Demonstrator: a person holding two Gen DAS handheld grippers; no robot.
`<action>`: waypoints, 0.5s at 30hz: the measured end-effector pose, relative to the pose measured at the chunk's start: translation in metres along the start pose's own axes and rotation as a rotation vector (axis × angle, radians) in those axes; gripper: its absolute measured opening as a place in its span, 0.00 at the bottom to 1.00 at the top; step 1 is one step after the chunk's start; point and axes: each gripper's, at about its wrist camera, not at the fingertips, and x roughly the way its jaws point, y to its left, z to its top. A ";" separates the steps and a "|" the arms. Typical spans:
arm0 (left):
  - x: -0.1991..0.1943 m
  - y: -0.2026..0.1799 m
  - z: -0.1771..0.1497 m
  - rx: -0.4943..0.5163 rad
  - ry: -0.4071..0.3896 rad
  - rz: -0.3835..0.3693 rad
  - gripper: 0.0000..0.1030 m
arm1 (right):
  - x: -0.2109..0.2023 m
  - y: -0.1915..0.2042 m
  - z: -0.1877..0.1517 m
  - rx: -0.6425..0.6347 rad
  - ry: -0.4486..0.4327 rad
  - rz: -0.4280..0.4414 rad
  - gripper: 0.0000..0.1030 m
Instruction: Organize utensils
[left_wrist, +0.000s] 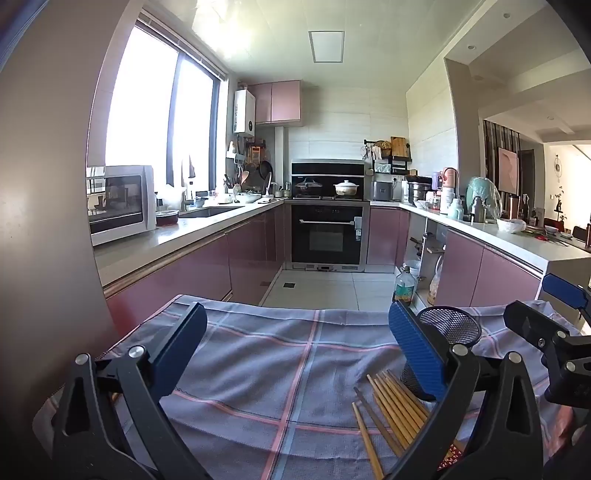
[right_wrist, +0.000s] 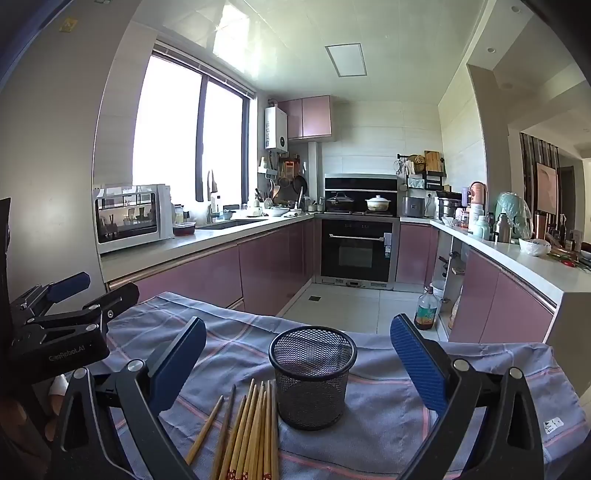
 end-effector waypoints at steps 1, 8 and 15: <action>0.000 0.000 0.000 0.002 -0.001 0.001 0.94 | 0.000 0.000 0.000 -0.001 0.001 0.001 0.94; -0.001 -0.006 0.005 0.012 -0.010 -0.001 0.94 | 0.007 0.008 0.000 -0.011 0.004 0.001 0.94; -0.001 -0.001 0.002 0.007 -0.022 -0.009 0.94 | 0.000 0.002 0.002 0.010 -0.026 -0.002 0.94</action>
